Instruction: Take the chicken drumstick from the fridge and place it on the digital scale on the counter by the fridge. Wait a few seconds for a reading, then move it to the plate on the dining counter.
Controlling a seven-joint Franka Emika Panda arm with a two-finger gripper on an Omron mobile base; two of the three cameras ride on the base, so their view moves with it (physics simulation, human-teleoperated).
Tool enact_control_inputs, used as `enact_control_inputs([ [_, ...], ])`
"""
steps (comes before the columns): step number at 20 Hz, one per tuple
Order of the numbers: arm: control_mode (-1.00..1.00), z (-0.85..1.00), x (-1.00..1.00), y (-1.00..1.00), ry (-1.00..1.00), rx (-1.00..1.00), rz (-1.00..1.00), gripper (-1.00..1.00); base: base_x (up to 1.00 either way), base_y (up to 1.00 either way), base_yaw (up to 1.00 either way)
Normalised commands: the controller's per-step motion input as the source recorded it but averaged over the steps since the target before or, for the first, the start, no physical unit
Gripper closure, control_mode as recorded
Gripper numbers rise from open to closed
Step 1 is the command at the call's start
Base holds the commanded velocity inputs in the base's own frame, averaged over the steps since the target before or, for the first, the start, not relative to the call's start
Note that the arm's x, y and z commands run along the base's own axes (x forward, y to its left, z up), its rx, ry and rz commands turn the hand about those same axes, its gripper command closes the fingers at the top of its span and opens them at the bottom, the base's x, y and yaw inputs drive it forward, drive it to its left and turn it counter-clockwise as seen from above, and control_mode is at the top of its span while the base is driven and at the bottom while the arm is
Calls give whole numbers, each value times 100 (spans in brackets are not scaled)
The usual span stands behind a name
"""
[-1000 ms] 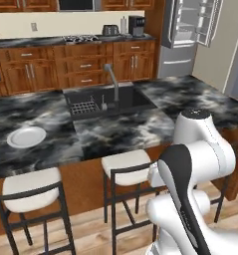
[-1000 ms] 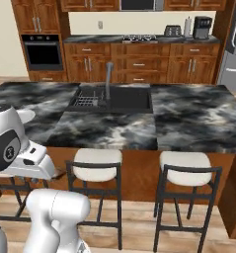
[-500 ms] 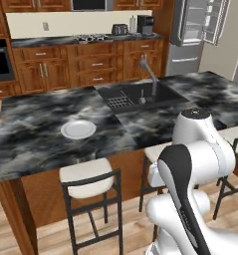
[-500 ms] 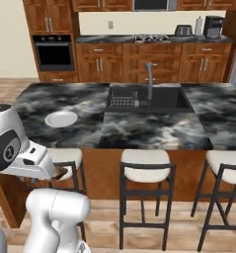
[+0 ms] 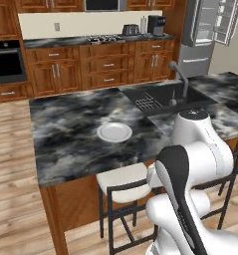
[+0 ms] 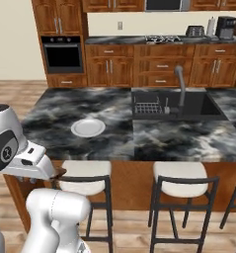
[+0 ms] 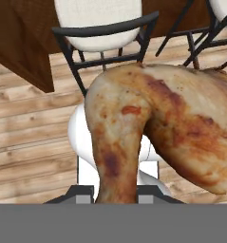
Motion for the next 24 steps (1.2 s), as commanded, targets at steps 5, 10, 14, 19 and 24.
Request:
enact_control_inputs([
  [5, 100, 0, 0, 0, 0, 0, 0, 100, 70, 21, 0],
  [10, 100, 0, 0, 0, 0, 0, 0, 100, 72, 6, 0],
  [14, 100, 0, 0, 0, 0, 0, 0, 100, 68, 16, 1],
  [19, -100, 2, 16, 0, -1, 0, 0, 100, 53, 14, 3],
  [24, -100, 18, 98, 0, -1, 0, 0, 100, 0, 0, 0],
])
